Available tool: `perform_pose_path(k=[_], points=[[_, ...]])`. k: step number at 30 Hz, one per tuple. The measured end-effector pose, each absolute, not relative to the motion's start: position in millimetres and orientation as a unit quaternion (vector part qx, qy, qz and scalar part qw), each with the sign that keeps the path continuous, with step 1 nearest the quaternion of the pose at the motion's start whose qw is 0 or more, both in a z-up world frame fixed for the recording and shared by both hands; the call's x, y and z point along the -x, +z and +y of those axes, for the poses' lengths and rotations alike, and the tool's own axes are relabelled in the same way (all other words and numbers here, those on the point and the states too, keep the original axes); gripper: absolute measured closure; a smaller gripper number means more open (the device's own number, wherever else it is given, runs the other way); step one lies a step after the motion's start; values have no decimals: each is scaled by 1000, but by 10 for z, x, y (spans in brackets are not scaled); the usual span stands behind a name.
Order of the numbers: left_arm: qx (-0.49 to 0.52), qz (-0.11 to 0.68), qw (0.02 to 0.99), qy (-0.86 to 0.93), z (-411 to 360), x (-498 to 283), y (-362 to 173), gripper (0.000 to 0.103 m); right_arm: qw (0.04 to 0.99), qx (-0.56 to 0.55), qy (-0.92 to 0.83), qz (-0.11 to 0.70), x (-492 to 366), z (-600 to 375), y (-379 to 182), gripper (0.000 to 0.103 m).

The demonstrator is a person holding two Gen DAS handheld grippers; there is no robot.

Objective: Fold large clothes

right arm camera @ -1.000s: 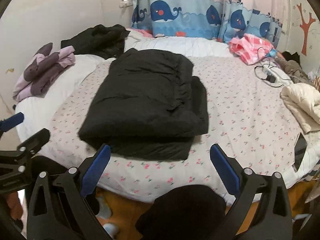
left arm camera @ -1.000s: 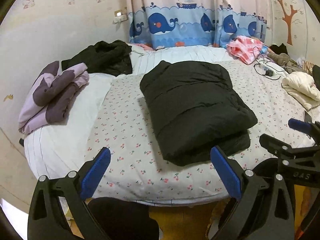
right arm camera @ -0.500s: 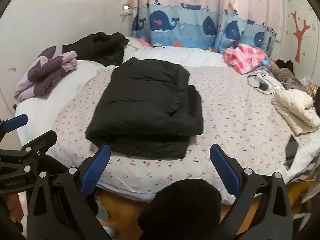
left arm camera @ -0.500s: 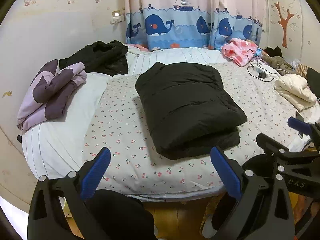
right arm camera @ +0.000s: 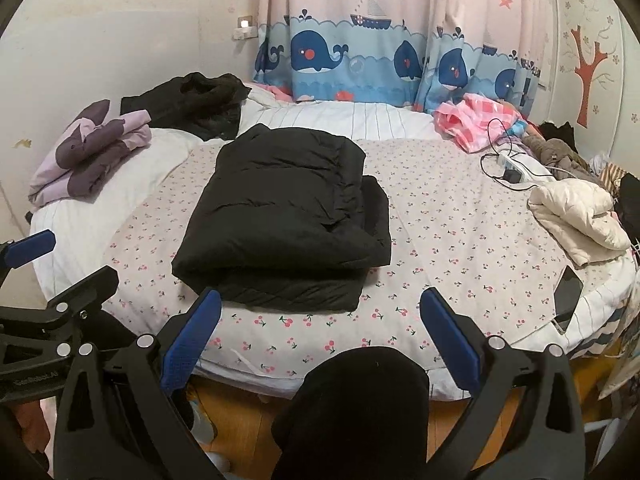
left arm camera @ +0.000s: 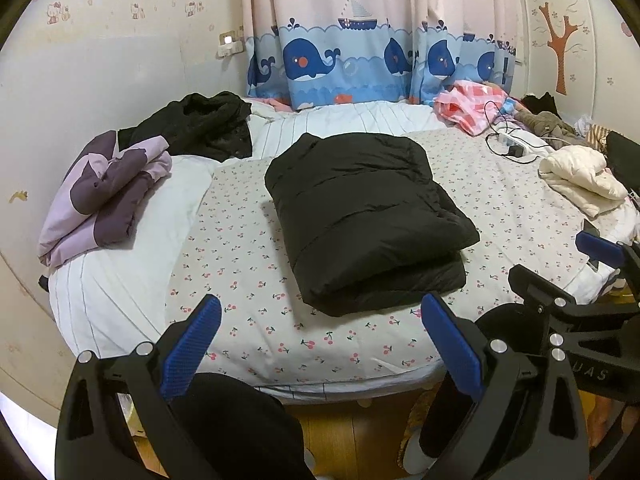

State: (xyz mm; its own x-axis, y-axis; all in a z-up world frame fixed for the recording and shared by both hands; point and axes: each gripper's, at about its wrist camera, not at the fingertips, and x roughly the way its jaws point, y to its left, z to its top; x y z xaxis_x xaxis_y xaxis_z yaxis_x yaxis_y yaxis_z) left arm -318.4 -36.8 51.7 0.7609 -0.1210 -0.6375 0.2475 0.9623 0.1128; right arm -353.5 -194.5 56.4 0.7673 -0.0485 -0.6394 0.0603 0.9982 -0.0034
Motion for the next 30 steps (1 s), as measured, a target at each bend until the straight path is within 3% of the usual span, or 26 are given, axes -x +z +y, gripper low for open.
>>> perform_pose_path(k=[30], points=[[-77, 339, 934, -78, -215, 3302, 483, 7, 939, -5, -11, 345, 3603, -1791, 573, 7]])
